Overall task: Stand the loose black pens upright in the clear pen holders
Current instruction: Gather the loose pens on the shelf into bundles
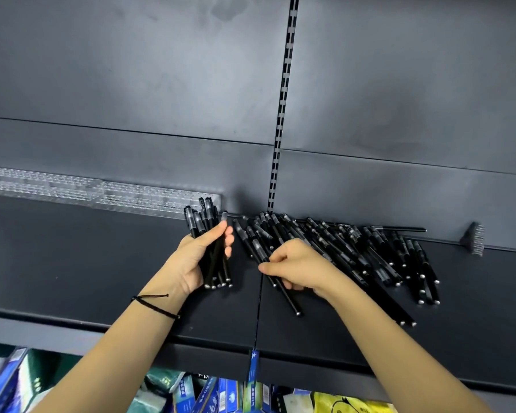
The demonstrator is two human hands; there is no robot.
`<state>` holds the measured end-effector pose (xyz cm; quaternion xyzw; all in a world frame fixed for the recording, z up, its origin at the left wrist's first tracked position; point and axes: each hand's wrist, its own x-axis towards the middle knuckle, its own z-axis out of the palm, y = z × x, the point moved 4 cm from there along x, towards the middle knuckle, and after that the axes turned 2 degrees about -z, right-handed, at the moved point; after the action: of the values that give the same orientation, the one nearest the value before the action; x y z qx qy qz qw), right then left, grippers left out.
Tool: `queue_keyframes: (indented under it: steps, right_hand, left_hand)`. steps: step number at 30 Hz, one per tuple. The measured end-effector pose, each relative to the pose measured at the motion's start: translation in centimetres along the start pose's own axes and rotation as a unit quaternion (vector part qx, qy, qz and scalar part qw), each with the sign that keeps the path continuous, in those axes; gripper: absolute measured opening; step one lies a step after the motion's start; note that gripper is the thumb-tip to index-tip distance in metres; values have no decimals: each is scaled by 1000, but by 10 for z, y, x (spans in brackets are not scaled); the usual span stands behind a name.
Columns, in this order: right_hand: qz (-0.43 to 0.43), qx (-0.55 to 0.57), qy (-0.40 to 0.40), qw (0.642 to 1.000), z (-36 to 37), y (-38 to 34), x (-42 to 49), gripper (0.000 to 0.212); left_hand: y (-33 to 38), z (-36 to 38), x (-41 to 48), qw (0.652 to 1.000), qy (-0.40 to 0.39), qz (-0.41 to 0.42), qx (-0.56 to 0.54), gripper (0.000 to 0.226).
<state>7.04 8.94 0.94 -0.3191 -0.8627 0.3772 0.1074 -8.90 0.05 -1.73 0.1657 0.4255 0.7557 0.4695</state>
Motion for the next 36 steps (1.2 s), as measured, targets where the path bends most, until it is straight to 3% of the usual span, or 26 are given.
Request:
queue_keyframes:
  steps: [2,6,9,11,19,24,28,32,36]
  right_hand:
    - [-25,64,18,997,-1,-5,2,36]
    - [-58,151,8,987,6,-24,7,28]
    - [-67,144,-19,987,18,-36,12,28]
    - [-67,130,-27,989,24,-42,16,32]
    - [-89,121,3,989,33,-51,25,45]
    - [-48,186,48,980,27,-40,34,39]
    - [-47,95,48,993,30,-31,38,28]
    - [-67,-43,54,995,44,-40,43,45]
    - [-63,-128,41,989,57,-44,51,44]
  left_hand:
    - [-1,2,0,1000,-20,-10,12,13]
    - [0,6,0,999,-41,-5,32,22]
    - [-1,6,-3,996,-42,-3,76,50]
    - [0,7,-7,995,-47,-7,83,57]
    - [7,1,-4,999,14,28,44,17]
    - [35,-26,9,997,26,69,-27,16]
    - [51,-50,11,996,53,75,5,15]
    - [50,-52,12,993,79,74,37,18]
    - [48,-55,15,996,74,57,13,20]
